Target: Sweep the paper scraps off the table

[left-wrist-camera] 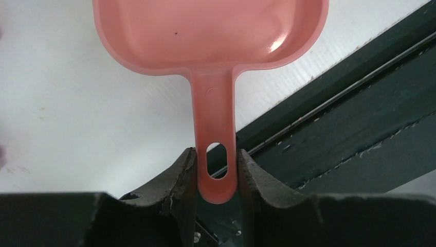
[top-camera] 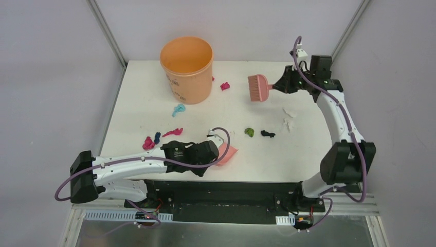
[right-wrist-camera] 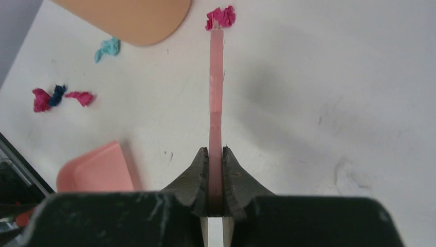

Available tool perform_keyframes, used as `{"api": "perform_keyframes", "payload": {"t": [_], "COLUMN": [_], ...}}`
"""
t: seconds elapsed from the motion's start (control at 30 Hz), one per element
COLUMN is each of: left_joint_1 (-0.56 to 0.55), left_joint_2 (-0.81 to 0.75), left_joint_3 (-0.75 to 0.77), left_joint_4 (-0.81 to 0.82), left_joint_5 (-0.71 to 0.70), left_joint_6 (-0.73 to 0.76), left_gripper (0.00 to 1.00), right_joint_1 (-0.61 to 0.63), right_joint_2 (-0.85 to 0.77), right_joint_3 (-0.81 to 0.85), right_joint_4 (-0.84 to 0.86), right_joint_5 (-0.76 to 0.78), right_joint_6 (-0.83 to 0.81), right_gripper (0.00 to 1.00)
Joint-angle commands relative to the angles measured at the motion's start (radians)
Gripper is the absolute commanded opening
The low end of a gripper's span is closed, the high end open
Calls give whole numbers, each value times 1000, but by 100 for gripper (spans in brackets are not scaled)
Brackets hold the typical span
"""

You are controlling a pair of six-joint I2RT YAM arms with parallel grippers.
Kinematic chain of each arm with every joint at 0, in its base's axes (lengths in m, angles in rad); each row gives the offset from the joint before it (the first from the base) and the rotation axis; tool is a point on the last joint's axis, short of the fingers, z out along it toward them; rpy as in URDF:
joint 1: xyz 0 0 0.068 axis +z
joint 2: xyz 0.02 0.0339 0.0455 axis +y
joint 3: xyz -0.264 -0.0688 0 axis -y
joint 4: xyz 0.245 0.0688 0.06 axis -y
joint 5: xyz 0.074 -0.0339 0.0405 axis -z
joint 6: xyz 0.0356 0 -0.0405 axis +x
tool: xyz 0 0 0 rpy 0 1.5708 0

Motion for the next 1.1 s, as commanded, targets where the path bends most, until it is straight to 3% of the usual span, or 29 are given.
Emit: {"api": "perform_keyframes", "payload": {"t": [0.0,0.23,0.5,0.6,0.67,0.77,0.9,1.07], "left_joint_1": [-5,-5,-4,-5,-8,-11,-12,-24], "left_joint_2": [-68,-36,64,86,92,89,99,117], "left_joint_3": [-68,-71,-66,-55,-54,-64,-55,-39], "left_joint_4": [75,98,154,157,158,158,158,160], "left_joint_5": [34,-7,36,73,82,63,63,67], "left_joint_6": [-48,-38,-39,-58,-71,-95,-99,-103], "left_gripper": [0,0,0,0,0,0,0,0], "right_joint_1": [63,137,174,184,191,212,269,346], "right_joint_2": [162,415,722,848,937,1054,1100,1100], "right_joint_3": [107,232,435,567,680,829,911,925], "right_joint_4": [227,566,798,808,811,819,829,692], "right_joint_5": [17,112,117,117,201,205,227,234], "right_joint_6": [276,604,618,618,1101,1255,1275,1281], "right_gripper": [0,0,0,0,0,0,0,0]}}
